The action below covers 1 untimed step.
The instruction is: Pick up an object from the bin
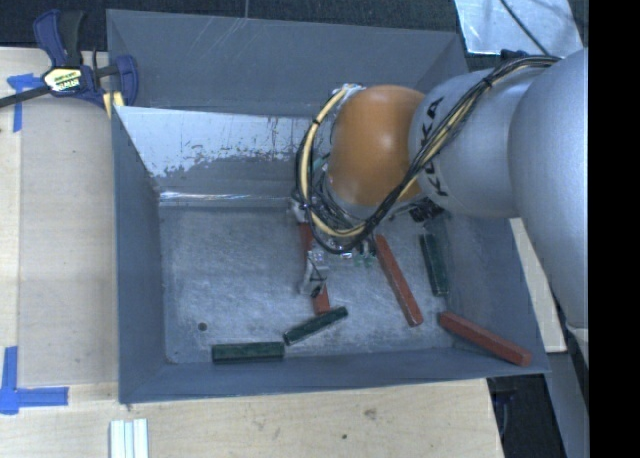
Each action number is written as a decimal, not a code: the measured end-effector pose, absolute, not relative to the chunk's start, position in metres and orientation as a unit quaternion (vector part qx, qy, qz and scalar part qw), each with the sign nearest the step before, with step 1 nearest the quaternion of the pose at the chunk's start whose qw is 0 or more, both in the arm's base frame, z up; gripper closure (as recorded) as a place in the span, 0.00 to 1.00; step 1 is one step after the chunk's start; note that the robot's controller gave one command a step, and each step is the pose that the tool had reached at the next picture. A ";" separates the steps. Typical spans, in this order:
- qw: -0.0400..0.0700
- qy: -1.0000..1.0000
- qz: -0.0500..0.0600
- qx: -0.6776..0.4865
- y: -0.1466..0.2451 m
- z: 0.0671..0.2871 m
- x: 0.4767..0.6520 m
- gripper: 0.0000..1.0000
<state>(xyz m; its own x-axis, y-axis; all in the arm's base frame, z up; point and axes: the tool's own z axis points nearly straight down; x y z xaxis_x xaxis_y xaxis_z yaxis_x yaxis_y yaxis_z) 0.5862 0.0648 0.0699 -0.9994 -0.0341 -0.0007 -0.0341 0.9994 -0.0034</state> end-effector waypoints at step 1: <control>0.003 0.995 -0.002 -0.096 -0.025 0.088 0.614 0.00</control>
Offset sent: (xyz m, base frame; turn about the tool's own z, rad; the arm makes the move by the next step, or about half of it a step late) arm 0.0259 -0.0851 0.0167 -0.1646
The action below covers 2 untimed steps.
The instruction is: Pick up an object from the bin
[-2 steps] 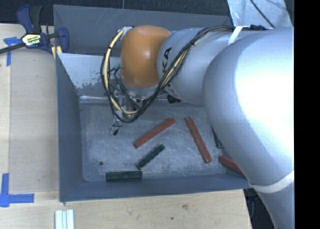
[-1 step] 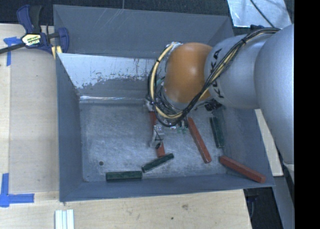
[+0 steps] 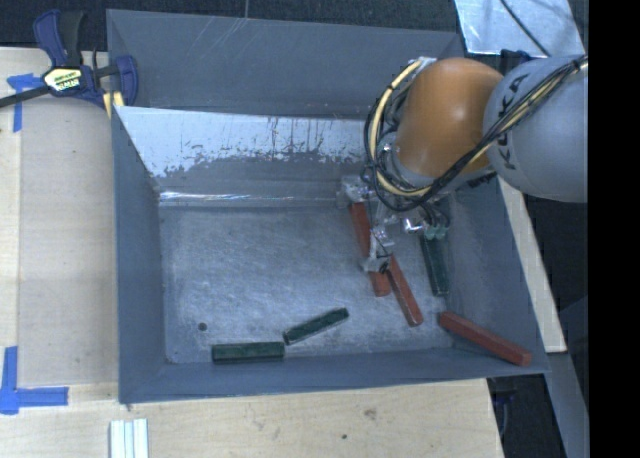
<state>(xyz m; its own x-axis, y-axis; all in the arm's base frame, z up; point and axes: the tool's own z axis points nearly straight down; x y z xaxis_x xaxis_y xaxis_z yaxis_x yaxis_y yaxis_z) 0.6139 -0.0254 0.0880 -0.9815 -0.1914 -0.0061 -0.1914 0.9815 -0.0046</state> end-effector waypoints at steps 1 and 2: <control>0.001 0.997 -0.002 -0.072 -0.076 0.117 0.567 0.00; -0.001 0.991 0.001 -0.134 -0.028 0.069 0.584 0.00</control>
Offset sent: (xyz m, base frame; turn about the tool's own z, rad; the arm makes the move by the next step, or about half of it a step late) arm -0.0460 -0.0461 0.0275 0.0399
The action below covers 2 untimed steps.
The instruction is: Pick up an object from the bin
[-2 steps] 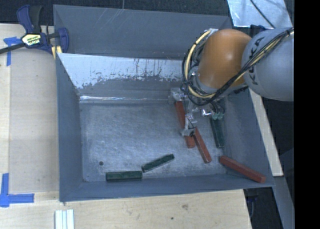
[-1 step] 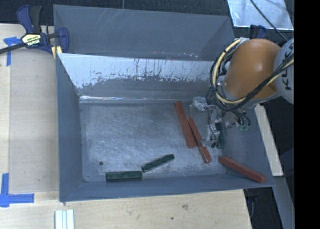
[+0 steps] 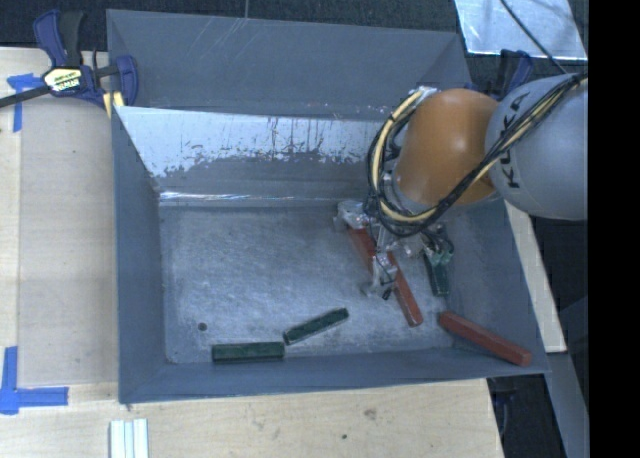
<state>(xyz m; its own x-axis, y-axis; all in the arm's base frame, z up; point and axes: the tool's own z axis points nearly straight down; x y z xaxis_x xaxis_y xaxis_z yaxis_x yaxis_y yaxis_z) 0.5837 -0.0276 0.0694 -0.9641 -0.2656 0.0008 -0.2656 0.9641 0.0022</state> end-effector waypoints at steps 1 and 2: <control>-0.004 -0.977 -0.001 0.212 -0.156 0.086 0.596 0.00; -0.003 -0.906 0.001 0.423 -0.106 0.071 0.611 0.00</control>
Offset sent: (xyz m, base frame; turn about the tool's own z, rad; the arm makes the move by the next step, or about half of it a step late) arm 0.0103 -0.1273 0.0148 -0.1650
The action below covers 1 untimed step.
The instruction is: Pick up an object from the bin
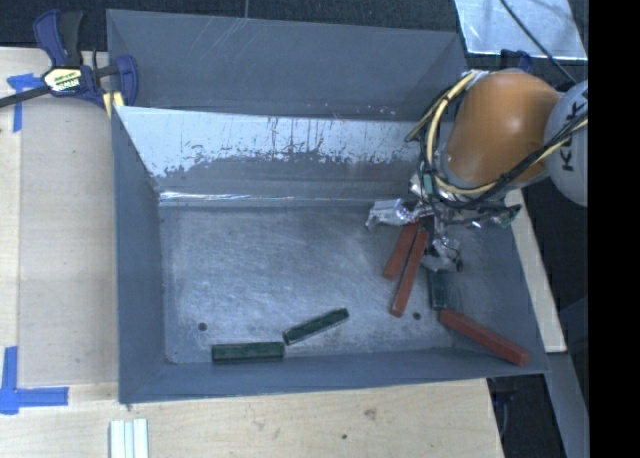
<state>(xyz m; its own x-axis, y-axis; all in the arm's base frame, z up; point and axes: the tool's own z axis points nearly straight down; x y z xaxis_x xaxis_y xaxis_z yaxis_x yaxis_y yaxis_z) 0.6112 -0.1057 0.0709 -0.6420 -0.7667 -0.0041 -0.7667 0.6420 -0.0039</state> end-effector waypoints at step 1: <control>0.003 0.907 0.000 -0.421 -0.106 0.072 0.612 1.00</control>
Offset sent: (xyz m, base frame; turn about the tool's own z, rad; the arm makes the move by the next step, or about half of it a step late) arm 0.0000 0.0000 0.0000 0.0000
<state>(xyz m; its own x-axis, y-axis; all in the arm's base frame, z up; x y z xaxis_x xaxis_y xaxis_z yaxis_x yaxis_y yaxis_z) 0.6118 -0.1063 0.0724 -0.6458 -0.7635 -0.0048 -0.7635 0.6458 -0.0032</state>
